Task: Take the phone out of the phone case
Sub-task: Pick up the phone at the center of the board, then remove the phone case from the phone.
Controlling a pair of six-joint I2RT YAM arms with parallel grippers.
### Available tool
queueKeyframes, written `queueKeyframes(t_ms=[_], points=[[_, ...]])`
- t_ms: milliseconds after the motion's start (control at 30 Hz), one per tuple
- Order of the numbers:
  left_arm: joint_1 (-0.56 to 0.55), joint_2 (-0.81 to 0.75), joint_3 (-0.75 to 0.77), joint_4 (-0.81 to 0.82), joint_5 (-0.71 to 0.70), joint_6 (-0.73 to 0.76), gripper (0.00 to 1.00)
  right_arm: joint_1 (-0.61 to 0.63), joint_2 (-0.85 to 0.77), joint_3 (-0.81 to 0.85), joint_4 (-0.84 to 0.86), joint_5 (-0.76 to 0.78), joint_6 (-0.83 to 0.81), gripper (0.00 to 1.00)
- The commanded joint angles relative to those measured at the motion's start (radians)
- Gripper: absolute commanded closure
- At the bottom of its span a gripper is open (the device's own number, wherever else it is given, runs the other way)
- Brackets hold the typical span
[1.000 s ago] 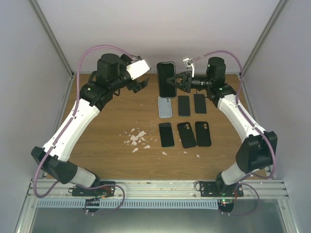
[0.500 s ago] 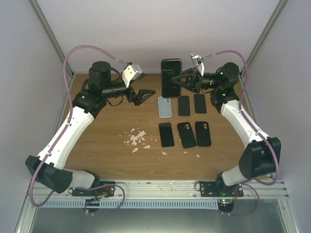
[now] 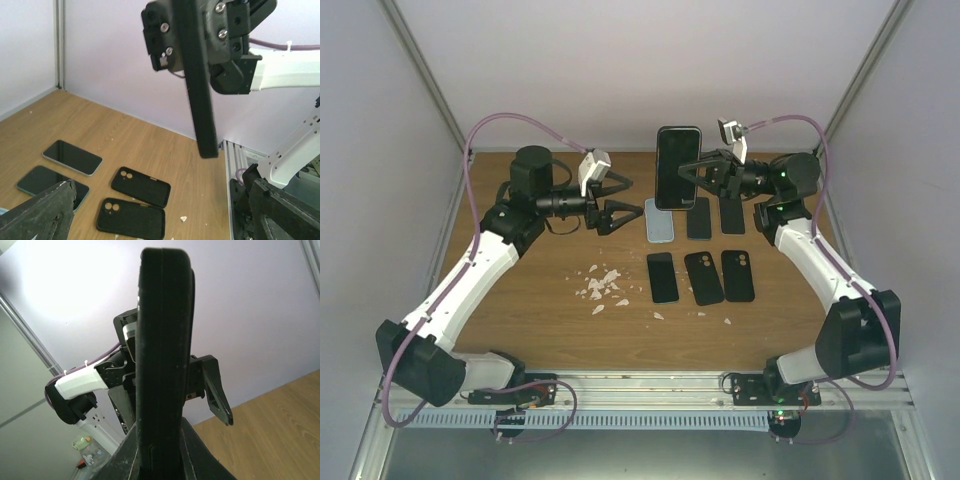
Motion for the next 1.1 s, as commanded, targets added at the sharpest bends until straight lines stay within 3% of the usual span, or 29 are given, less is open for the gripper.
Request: queueKeyframes(t_ms=[0, 1067], points=[[0.006, 0.002, -0.011, 0.137, 0.049, -0.089, 0.06, -0.007, -0.027, -0.013, 0.071, 0.066, 0.055, 1.00], [-0.071, 0.105, 0.056, 0.117, -0.011, -0.093, 0.19, 0.022, -0.018, -0.011, 0.067, 0.062, 0.042, 1.00]])
